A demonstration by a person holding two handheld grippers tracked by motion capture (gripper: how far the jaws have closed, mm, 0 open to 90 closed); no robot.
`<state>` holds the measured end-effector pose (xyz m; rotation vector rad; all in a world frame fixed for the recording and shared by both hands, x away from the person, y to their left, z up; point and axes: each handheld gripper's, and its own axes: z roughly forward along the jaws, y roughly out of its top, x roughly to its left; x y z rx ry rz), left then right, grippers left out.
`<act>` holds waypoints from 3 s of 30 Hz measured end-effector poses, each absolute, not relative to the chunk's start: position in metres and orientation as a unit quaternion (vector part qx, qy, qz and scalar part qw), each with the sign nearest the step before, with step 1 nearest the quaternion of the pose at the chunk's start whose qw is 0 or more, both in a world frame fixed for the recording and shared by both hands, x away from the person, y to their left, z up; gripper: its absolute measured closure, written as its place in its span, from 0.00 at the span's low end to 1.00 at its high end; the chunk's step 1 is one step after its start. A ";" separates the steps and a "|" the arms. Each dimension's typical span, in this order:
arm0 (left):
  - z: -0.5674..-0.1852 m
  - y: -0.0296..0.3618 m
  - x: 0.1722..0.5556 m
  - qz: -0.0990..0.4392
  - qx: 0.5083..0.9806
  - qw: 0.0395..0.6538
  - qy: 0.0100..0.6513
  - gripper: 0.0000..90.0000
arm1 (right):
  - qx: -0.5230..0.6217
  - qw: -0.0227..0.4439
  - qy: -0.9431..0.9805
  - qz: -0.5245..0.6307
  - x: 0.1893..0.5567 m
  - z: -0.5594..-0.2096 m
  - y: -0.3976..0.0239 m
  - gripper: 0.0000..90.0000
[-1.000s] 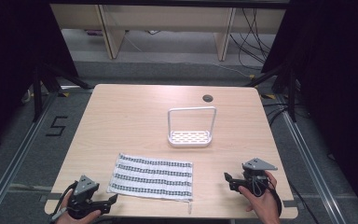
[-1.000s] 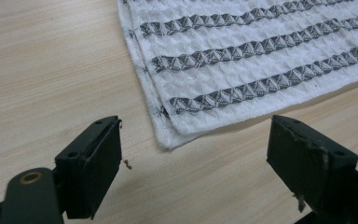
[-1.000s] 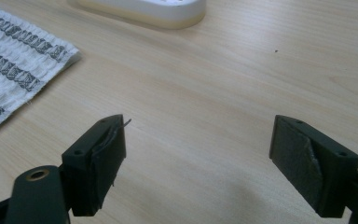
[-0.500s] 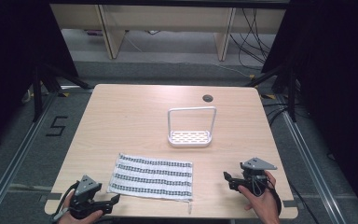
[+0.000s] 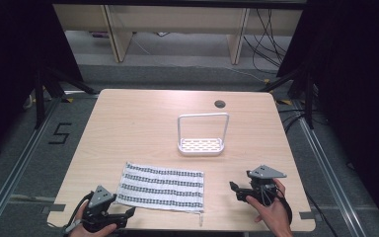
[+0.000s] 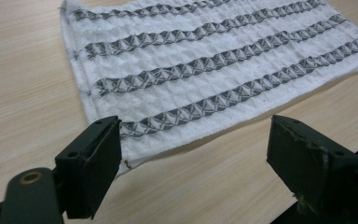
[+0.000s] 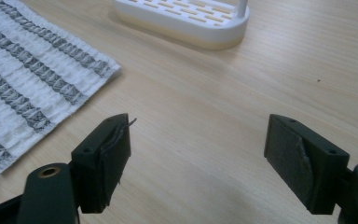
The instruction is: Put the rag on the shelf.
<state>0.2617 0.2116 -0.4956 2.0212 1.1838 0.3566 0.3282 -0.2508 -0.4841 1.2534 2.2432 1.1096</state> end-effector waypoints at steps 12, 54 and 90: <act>-0.494 0.172 0.262 0.125 0.804 0.396 0.425 0.20 | 0.410 0.166 0.804 0.397 0.339 -0.479 -0.227 0.18; -0.494 0.046 0.286 0.077 0.872 0.383 0.295 0.32 | 0.355 0.120 0.842 0.387 0.383 -0.485 -0.170 0.49; -0.506 0.013 0.297 0.095 0.904 0.345 0.235 0.57 | 0.349 0.091 0.862 0.355 0.399 -0.506 -0.148 0.60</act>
